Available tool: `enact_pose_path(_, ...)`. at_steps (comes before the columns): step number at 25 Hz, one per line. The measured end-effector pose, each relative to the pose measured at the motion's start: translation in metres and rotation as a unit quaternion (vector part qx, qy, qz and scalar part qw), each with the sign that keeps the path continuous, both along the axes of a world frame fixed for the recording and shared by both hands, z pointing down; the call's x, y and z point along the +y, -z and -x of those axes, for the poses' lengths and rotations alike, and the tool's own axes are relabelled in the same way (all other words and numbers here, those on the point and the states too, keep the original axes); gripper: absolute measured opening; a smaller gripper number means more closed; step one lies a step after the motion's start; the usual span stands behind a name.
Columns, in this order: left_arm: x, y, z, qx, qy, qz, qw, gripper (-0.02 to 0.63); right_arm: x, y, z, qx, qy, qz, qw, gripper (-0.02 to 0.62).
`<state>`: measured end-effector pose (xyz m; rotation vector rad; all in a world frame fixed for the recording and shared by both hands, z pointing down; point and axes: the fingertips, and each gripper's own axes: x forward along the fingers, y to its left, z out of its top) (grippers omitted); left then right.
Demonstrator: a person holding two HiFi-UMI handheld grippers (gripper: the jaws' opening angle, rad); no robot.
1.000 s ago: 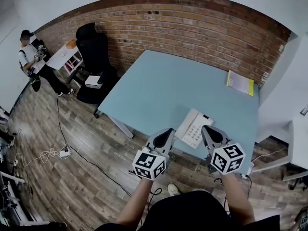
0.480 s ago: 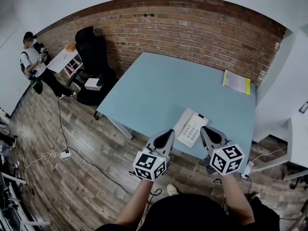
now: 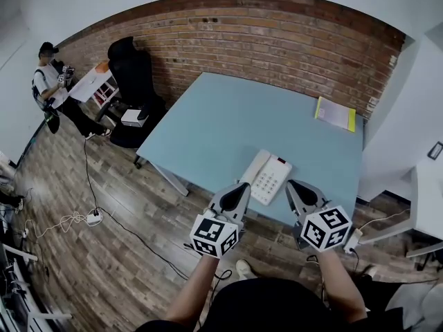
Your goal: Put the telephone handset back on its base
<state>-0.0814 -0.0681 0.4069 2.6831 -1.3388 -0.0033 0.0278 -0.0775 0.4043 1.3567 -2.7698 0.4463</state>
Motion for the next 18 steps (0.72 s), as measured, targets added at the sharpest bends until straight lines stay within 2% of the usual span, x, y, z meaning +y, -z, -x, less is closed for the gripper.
enact_pose_path(18,0.061,0.007,-0.046,-0.008,0.008,-0.008,0.9999,0.009,0.062,0.008,-0.034,-0.001,0.031,-0.026,0.999,0.012)
